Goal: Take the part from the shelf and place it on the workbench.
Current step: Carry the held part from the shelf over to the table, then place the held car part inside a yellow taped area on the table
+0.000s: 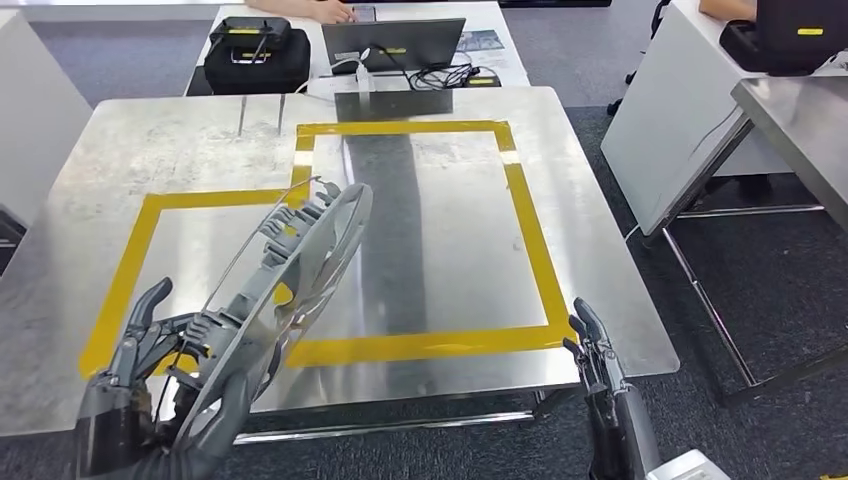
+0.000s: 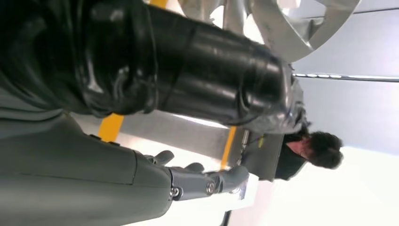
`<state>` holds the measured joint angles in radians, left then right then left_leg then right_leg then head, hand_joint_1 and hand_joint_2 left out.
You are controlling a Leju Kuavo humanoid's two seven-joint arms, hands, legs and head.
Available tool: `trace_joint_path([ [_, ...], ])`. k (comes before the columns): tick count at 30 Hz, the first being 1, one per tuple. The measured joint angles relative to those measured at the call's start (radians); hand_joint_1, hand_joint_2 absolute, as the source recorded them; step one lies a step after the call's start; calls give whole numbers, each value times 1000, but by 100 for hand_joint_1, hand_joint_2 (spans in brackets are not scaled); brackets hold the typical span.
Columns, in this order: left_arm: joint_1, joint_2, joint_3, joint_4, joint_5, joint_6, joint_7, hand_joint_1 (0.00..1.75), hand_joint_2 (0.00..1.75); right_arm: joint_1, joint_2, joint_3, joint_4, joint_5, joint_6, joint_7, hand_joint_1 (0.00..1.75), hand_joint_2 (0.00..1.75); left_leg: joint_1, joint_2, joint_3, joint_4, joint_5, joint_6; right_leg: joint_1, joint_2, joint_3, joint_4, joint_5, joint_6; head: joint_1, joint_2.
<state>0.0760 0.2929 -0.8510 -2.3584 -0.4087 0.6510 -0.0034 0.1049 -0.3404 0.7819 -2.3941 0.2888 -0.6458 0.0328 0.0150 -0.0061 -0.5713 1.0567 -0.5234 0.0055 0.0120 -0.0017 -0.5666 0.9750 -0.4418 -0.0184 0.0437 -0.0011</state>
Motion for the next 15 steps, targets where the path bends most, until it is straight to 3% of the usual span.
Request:
trace_joint_path([
  [3,0,1,0,0,6,1,-9,175,175,-1,0,0,0,-2,0,0,0,0,4,2,-100,173,-65,-7,-5,-1,14,-7,-5,-1,-21,0],
  [4,1,1,0,0,7,1,-9,175,175,0,0,0,0,-2,0,0,0,0,5,2,-132,217,-71,-10,-5,0,16,-4,-10,0,-26,0],
  [5,1,1,0,0,7,1,-9,175,175,0,0,0,1,-2,0,0,0,0,6,3,-147,226,-57,-12,-6,1,17,0,-16,2,-31,0],
  [7,1,2,0,0,6,1,-6,175,175,0,0,0,1,-2,0,1,0,0,11,4,-118,140,13,-17,-9,4,22,15,-31,11,-39,0],
  [9,1,3,0,0,5,1,-3,175,175,1,0,0,1,-2,0,2,0,0,12,2,-64,30,54,-18,-8,6,17,36,-52,25,-46,0],
  [11,2,4,0,0,4,1,-2,175,175,2,0,0,1,-3,0,1,0,0,10,-2,-38,-7,49,-9,-6,8,7,48,-68,35,-47,0],
  [15,5,4,1,0,-1,1,5,175,175,2,0,0,0,3,-1,8,0,0,14,-4,-32,-9,47,13,-11,7,0,72,-86,51,-34,0],
])
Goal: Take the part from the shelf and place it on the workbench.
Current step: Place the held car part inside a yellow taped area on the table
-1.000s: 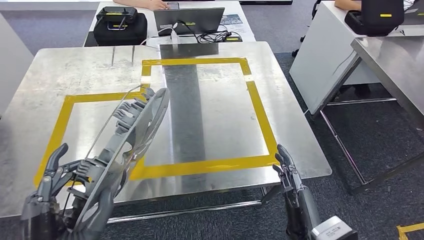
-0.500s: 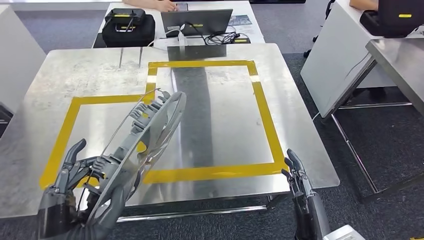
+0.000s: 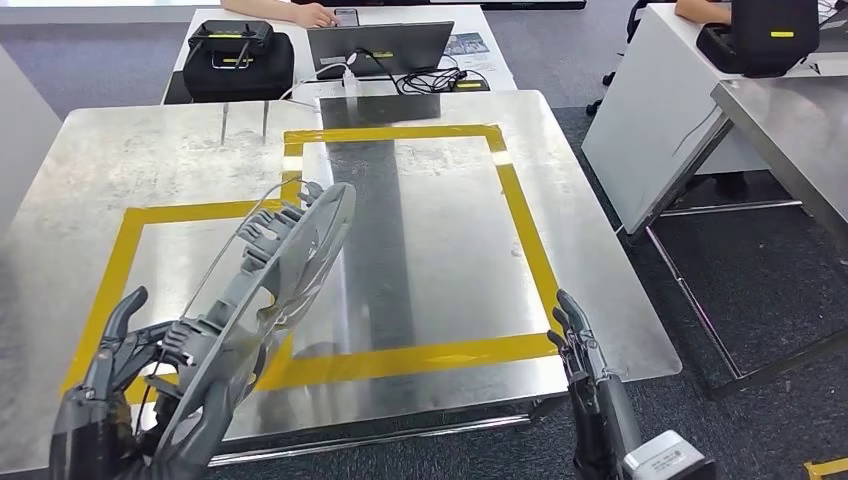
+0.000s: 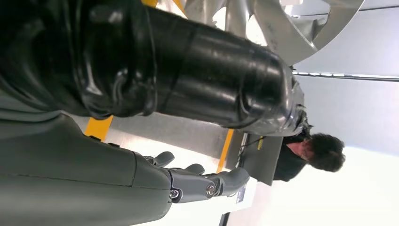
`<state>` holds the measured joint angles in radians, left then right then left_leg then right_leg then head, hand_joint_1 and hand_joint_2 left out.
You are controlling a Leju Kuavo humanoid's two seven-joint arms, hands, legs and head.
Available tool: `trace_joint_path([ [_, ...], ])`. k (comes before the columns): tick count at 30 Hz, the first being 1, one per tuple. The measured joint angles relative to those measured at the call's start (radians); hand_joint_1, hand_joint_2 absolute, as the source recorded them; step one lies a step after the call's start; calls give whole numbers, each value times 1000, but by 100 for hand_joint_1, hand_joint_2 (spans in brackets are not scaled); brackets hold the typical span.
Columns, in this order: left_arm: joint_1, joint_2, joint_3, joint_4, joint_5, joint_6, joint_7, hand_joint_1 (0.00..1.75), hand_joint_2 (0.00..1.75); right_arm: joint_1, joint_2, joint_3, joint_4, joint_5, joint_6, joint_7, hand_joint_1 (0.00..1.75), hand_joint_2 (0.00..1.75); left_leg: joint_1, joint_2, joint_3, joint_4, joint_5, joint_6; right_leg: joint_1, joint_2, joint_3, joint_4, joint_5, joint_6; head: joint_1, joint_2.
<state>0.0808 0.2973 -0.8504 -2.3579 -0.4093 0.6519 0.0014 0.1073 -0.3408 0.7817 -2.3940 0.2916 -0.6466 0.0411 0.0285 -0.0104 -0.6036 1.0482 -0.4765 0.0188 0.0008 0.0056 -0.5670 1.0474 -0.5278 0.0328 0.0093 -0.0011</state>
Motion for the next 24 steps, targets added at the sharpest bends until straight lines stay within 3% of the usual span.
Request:
trace_joint_path([
  [2,2,0,0,0,-3,0,0,175,175,2,0,0,0,3,-2,2,0,0,1,0,3,-1,-2,6,-3,-1,-43,84,-45,10,12,0],
  [4,6,0,1,0,-5,0,-1,171,175,5,-1,0,0,2,-3,0,0,0,-1,0,4,-2,-5,10,-6,-1,-118,212,-93,14,22,0],
  [5,7,1,1,0,-7,1,0,171,175,6,-1,0,0,0,-4,-2,0,0,-3,-1,6,-2,-8,11,-6,-1,-144,247,-95,12,26,0],
  [6,8,1,1,0,-10,1,2,171,175,7,-1,0,0,-3,-4,-5,0,0,-5,-2,9,-2,-10,11,-5,-1,-153,250,-78,8,30,0],
  [9,9,0,2,0,-29,2,22,175,175,6,-1,0,1,-8,-5,-7,0,0,-12,-6,23,-4,-18,12,5,-1,-93,89,34,-21,42,0],
  [11,8,0,5,0,-45,1,39,175,175,6,-1,0,0,-8,-3,-7,0,0,-13,-6,28,-7,-21,9,15,-3,-57,10,65,-39,40,0],
  [14,7,-1,16,2,-72,-3,67,175,175,8,-1,0,0,-10,-2,-11,0,0,-9,-6,31,-16,-21,-5,25,-5,-38,-20,69,-51,43,0],
  [16,6,-1,26,4,-113,-16,94,175,175,12,-2,0,1,-16,1,-20,0,0,-10,-3,29,-12,-28,-14,18,-6,-22,-46,78,-52,44,0],
  [18,-1,-2,40,7,-190,-51,147,175,175,14,-2,0,2,-25,10,-33,0,0,-11,0,-5,60,-67,-20,11,-7,-3,-69,85,-53,33,0],
  [20,-13,-8,61,14,-277,-106,211,175,175,16,-2,0,6,-35,24,-42,0,0,-8,2,-69,184,-115,-24,12,-7,0,-70,81,-56,19,0],
  [21,-22,-12,72,19,-309,-138,240,175,175,17,-2,0,9,-39,32,-44,0,0,-8,3,-94,226,-123,-26,12,-7,1,-68,78,-56,14,0],
  [22,-34,-15,83,26,-333,-179,269,175,175,17,-2,0,12,-44,41,-46,0,0,-7,4,-103,232,-113,-27,12,-6,1,-65,75,-55,8,0],
  [24,-75,-19,99,44,-370,-277,324,175,175,16,-1,0,16,-54,62,-49,0,0,-6,6,-63,137,-49,-28,12,-6,1,-51,66,-49,-2,0],
])
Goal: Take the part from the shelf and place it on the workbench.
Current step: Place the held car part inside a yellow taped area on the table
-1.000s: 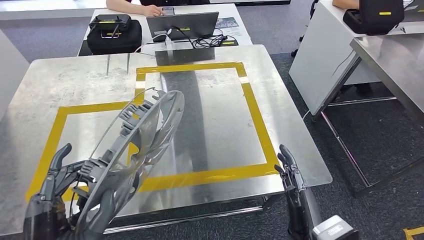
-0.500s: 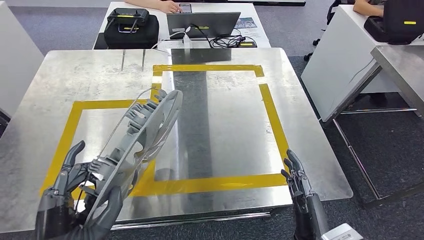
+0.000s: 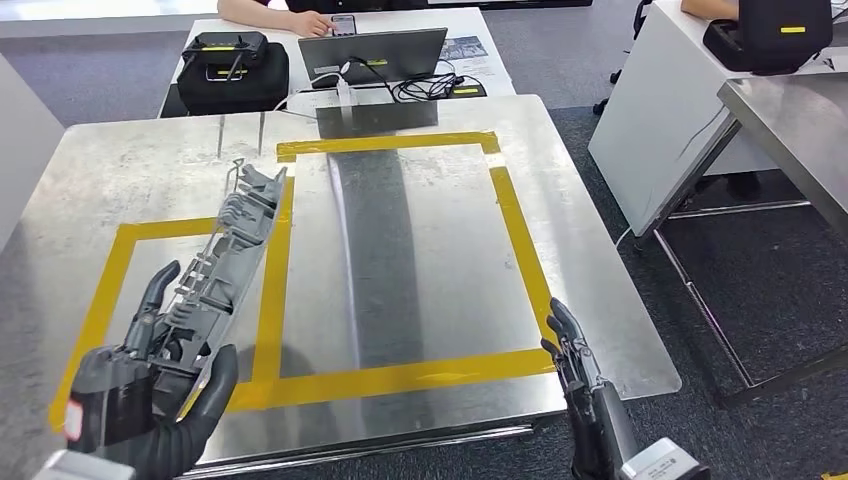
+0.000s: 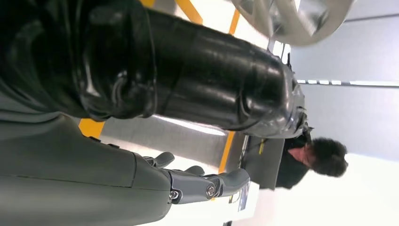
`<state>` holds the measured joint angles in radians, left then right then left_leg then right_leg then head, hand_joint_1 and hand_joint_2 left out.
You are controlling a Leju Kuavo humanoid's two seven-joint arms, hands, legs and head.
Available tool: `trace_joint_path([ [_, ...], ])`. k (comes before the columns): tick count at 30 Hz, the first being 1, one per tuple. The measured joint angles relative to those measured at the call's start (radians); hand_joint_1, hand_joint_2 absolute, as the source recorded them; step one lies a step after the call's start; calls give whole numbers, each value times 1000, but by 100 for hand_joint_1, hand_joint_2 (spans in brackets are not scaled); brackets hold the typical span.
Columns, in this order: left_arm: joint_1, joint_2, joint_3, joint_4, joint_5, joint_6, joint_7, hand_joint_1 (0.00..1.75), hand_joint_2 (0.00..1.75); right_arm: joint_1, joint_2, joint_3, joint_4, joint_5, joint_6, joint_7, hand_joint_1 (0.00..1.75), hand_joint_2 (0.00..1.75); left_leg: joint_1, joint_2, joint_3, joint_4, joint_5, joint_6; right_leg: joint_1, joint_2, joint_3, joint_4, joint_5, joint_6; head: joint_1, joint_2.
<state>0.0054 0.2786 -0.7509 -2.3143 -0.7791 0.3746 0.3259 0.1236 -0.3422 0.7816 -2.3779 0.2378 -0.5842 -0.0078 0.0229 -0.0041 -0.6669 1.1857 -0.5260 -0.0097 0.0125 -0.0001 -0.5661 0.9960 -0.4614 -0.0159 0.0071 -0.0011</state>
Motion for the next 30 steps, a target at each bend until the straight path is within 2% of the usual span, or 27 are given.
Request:
trace_joint_path([
  [2,-55,-9,6,26,-56,-111,61,175,175,-4,1,0,4,-12,26,-2,0,0,0,0,57,-111,39,3,3,0,-8,21,-13,11,-8,0],
  [3,-85,-15,7,42,-90,-162,90,175,175,-7,1,0,5,-19,40,-4,0,0,-1,0,72,-136,41,7,4,1,-12,28,-17,16,-9,0],
  [7,-206,-44,5,117,-177,-282,172,175,175,-28,5,0,13,-34,85,-9,0,0,0,-3,75,-142,44,27,1,2,-28,49,-24,37,-1,0],
  [9,-249,-58,4,144,-184,-312,191,175,175,-33,6,-1,15,-35,94,-11,0,0,4,-2,75,-144,46,33,-5,2,-66,117,-60,51,9,0],
  [11,-288,-68,1,183,-187,-354,208,175,175,-38,8,-2,17,-35,106,-11,0,0,3,-2,74,-144,46,36,-12,2,-129,242,-108,62,21,0],
  [12,-305,-72,-1,206,-188,-373,214,175,175,-40,10,-2,19,-35,111,-10,0,0,3,-2,73,-144,46,36,-15,2,-157,290,-117,64,25,0],
  [13,-322,-77,-4,231,-188,-388,217,175,175,-43,11,-2,21,-35,116,-9,0,0,3,-2,73,-144,45,36,-16,2,-172,309,-110,65,28,0],
  [14,-338,-83,-7,255,-189,-397,219,175,175,-45,12,-2,22,-36,120,-7,0,0,3,-3,74,-144,44,36,-17,2,-167,285,-83,64,31,0],
  [16,-366,-94,-11,294,-189,-407,221,175,175,-51,15,-3,24,-37,127,-2,0,0,2,-4,76,-144,43,35,-16,2,-127,179,-13,57,38,0],
  [17,-379,-100,-13,312,-189,-412,221,175,175,-55,17,-4,24,-37,130,0,0,0,2,-5,77,-145,43,34,-15,2,-102,121,10,51,40,0],
  [18,-392,-106,-16,328,-193,-420,221,175,175,-58,18,-5,23,-38,133,0,0,0,1,-5,76,-146,43,33,-12,2,-83,81,19,46,41,0],
  [21,-443,-129,-38,407,-214,-463,213,175,175,-71,24,-8,23,-59,154,-6,0,0,1,-5,70,-153,49,20,-3,2,-56,32,18,31,43,0],
  [23,-477,-154,-55,476,-221,-475,200,175,175,-85,33,-9,22,-78,175,-16,0,0,2,-3,68,-154,48,10,-5,2,-49,16,25,22,42,0],
  [24,-491,-168,-63,512,-222,-473,191,175,175,-94,39,-9,21,-83,185,-19,0,0,1,-2,61,-140,38,6,-8,2,-43,6,29,17,38,0],
  [25,-503,-181,-71,543,-222,-469,181,175,175,-102,45,-9,20,-86,193,-21,0,0,1,0,43,-106,20,4,-10,1,-37,-2,32,13,33,0],
  [27,-520,-204,-89,606,-224,-462,165,175,175,-114,57,-9,19,-88,205,-20,0,0,1,1,-20,15,-29,1,-10,2,-34,-4,32,7,21,0],
  [28,-523,-213,-97,633,-225,-459,162,175,175,-116,62,-9,19,-89,208,-20,0,0,1,1,-52,74,-45,0,-10,3,-35,-3,31,6,16,0],
  [29,-525,-221,-103,659,-226,-457,160,175,175,-117,66,-9,19,-89,210,-19,0,0,1,1,-73,107,-44,-2,-10,4,-35,0,29,5,11,0],
  [30,-526,-229,-109,683,-226,-456,157,175,175,-118,70,-9,19,-90,212,-19,0,0,1,1,-74,99,-24,-2,-10,7,-35,5,25,6,6,0],
])
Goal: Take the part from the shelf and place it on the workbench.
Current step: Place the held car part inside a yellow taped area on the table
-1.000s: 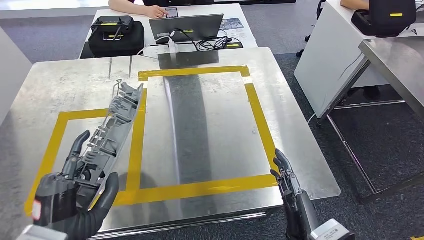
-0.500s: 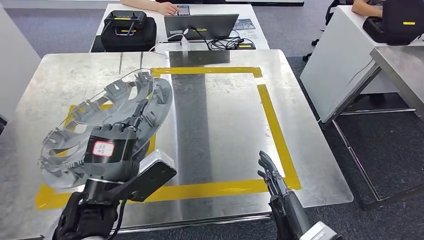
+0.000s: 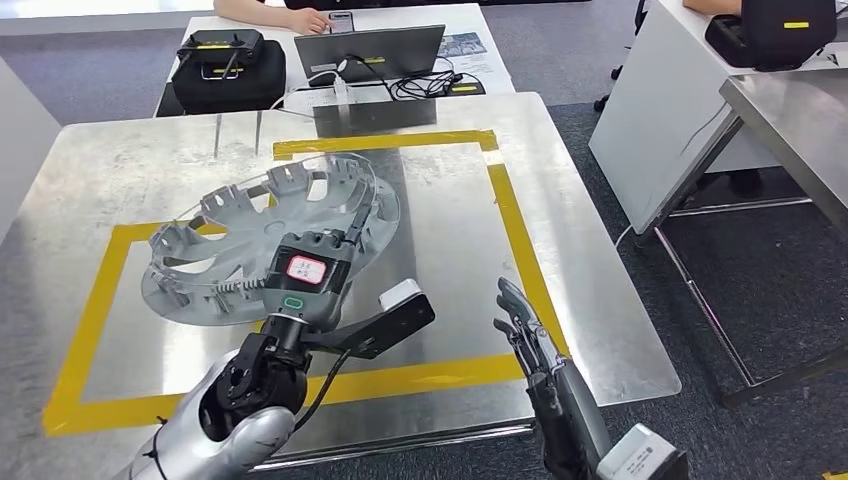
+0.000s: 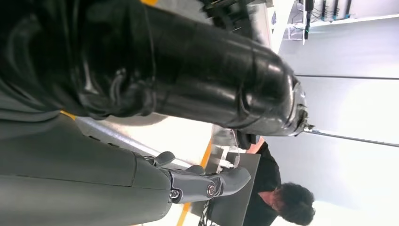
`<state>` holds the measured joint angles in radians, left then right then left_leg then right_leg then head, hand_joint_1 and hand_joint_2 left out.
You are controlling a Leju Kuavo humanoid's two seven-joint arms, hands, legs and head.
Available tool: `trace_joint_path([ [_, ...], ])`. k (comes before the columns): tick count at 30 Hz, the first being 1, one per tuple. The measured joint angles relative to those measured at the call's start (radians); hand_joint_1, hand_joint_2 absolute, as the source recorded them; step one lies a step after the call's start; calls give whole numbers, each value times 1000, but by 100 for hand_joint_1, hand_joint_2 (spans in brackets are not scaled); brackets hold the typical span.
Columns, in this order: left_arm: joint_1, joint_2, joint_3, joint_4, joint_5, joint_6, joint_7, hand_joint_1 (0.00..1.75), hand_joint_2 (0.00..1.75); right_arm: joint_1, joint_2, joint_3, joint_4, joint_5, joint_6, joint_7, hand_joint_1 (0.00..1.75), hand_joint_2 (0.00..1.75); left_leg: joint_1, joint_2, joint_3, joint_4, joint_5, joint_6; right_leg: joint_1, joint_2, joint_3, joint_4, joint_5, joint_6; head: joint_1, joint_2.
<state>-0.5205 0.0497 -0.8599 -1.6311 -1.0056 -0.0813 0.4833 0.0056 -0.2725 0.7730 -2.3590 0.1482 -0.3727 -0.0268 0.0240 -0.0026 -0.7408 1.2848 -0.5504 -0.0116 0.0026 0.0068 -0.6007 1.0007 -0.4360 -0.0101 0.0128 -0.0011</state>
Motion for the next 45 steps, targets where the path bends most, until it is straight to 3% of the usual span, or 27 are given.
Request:
trace_joint_path([
  [3,-11,-29,-19,59,1,2,-28,175,175,-5,10,0,0,-3,7,-1,0,0,0,1,77,-166,83,4,1,5,-4,23,-16,12,-17,0],
  [5,-26,-61,-40,105,7,17,-71,175,175,-13,15,0,-1,-6,15,-4,0,0,-2,-2,107,-222,89,12,4,4,-14,38,-23,23,-20,0],
  [9,-54,-130,-82,201,35,61,-145,175,175,-32,27,1,-3,-9,31,-10,0,0,0,-7,109,-230,92,31,0,2,-32,59,-34,43,-9,0],
  [11,-71,-162,-102,249,50,74,-168,175,175,-41,32,1,-3,-12,38,-14,0,0,2,-6,110,-233,93,38,-5,1,-75,140,-74,56,3,0],
  [13,-81,-185,-121,289,61,84,-182,175,175,-45,36,0,-2,-16,42,-18,0,0,1,-5,109,-233,93,41,-10,1,-141,268,-121,65,17,0],
  [14,-83,-193,-129,304,64,86,-186,175,175,-45,37,-1,-2,-18,42,-19,0,0,1,-5,109,-233,93,42,-12,0,-164,311,-130,67,21,0],
  [15,-84,-199,-136,318,67,88,-189,172,175,-45,38,-2,-1,-20,43,-20,0,0,0,-5,109,-233,92,42,-13,0,-173,321,-121,67,25,0],
  [16,-85,-204,-141,328,69,90,-191,169,175,-45,39,-4,0,-22,43,-21,0,0,0,-5,109,-233,92,42,-14,0,-161,290,-95,65,29,0],
  [18,-88,-213,-148,343,72,92,-194,164,175,-46,40,-8,1,-26,44,-24,0,0,0,-8,111,-234,92,41,-15,0,-102,158,-31,59,36,0],
  [19,-89,-217,-150,348,72,92,-195,164,175,-48,40,-11,2,-29,44,-26,0,0,-1,-10,110,-235,93,38,-12,1,-69,96,-12,54,39,0],
  [21,-91,-222,-156,356,71,93,-197,164,175,-51,41,-16,2,-32,46,-30,0,0,-3,-12,108,-239,96,29,-7,2,-37,38,-7,45,41,0],
  [23,-91,-226,-161,363,69,94,-199,164,175,-52,42,-20,2,-34,47,-32,0,0,-3,-13,108,-245,99,16,-5,2,-30,29,-5,35,39,0],
  [25,-92,-228,-168,370,67,94,-200,164,175,-56,46,-24,4,-36,48,-33,0,0,-5,-11,99,-225,83,8,-9,0,-18,14,1,23,32,0],
  [26,-93,-229,-173,374,66,94,-201,123,175,-59,49,-24,4,-37,52,-33,0,0,-7,-9,82,-188,63,6,-10,-1,-13,8,4,18,26,0],
  [29,-89,-230,-194,387,61,91,-204,0,175,-65,58,-18,8,-41,66,-34,0,0,-7,-7,-2,-12,-9,4,-5,-2,-11,8,2,7,6,0],
  [30,-88,-231,-201,391,59,91,-205,0,175,-65,60,-16,10,-41,68,-33,0,0,-7,-7,-17,17,-12,4,-3,-2,-11,9,1,5,2,0],
  [31,-88,-231,-207,395,57,92,-205,0,175,-65,62,-15,12,-42,69,-33,0,0,-7,-6,-14,8,3,5,-2,-1,-11,11,0,4,-3,0],
  [33,-89,-232,-216,399,60,103,-204,0,175,-65,65,-14,15,-42,70,-33,0,0,-8,-5,44,-107,60,12,1,0,-11,19,-5,5,-11,0],
  [35,-87,-233,-219,399,83,129,-199,0,87,-65,67,-14,15,-41,68,-34,0,0,-12,-2,106,-218,88,20,4,2,-15,29,-10,11,-16,0],
  [37,-77,-228,-214,391,127,161,-196,0,0,-64,68,-13,13,-34,62,-36,0,0,-16,-3,126,-244,86,26,4,2,-19,33,-10,21,-15,0],
  [39,-56,-217,-199,366,194,195,-200,0,0,-61,68,-13,9,-20,50,-38,0,0,-13,-5,130,-251,92,33,2,1,-21,34,-11,30,-14,0],
  [41,-29,-202,-174,317,279,229,-216,0,0,-49,66,-13,3,-4,33,-34,0,0,-4,-6,137,-260,97,40,1,0,-40,72,-39,41,-9,0],
  [44,28,-171,-128,212,412,279,-253,0,0,-20,56,-13,2,15,10,-26,0,0,0,-6,140,-263,98,42,-13,-2,-116,245,-121,60,13,0],
  [45,50,-158,-113,180,445,291,-263,0,0,-13,53,-13,2,19,6,-25,0,0,1,-5,140,-263,98,42,-18,-2,-135,288,-132,65,18,0],
])
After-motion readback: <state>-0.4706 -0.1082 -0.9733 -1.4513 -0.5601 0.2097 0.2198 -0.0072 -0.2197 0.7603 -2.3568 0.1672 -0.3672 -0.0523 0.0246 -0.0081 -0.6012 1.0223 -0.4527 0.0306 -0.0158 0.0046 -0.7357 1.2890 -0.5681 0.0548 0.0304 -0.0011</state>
